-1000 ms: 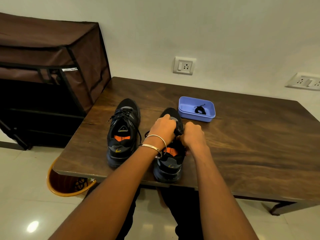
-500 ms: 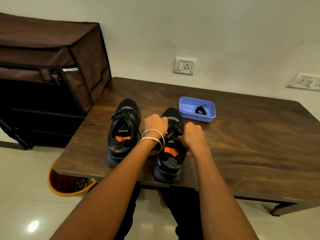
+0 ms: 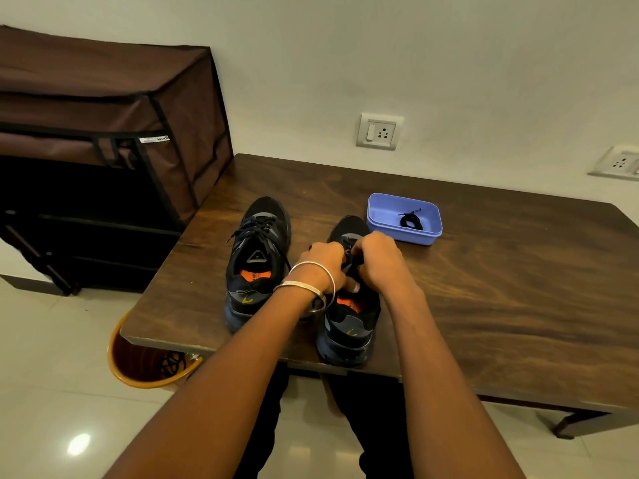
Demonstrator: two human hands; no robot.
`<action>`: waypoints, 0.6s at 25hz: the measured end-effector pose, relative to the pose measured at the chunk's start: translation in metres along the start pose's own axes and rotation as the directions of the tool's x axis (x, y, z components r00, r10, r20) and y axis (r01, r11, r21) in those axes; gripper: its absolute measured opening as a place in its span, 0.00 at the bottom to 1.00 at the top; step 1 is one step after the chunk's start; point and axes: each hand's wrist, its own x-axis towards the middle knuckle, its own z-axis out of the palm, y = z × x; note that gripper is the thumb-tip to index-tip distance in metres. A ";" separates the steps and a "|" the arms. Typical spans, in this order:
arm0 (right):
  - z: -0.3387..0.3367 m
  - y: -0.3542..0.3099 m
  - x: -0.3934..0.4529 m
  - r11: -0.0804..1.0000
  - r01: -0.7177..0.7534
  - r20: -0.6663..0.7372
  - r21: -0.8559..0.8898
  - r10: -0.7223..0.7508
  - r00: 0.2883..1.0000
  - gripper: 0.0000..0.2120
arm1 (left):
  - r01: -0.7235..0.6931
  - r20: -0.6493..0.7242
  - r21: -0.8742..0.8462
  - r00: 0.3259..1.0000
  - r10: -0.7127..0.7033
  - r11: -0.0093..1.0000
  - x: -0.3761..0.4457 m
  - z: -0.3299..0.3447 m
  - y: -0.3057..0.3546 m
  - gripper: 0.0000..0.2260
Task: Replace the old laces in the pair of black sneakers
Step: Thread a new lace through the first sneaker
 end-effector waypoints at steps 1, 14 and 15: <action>0.002 -0.001 0.001 1.000 0.008 0.014 -0.022 -0.008 1.000 0.13 | 0.006 0.016 0.073 1.000 -0.007 0.997 0.000 0.004 0.001 0.27; 0.012 -0.017 -0.001 0.994 -0.052 -0.094 -0.101 0.043 0.995 0.08 | 0.112 -0.072 -0.070 0.991 -0.117 0.991 0.003 0.008 -0.007 0.16; 0.012 -0.017 -0.001 0.996 -0.080 -0.111 -0.048 0.074 0.991 0.08 | 0.115 -0.064 -0.059 0.991 -0.119 0.992 0.004 0.009 -0.007 0.16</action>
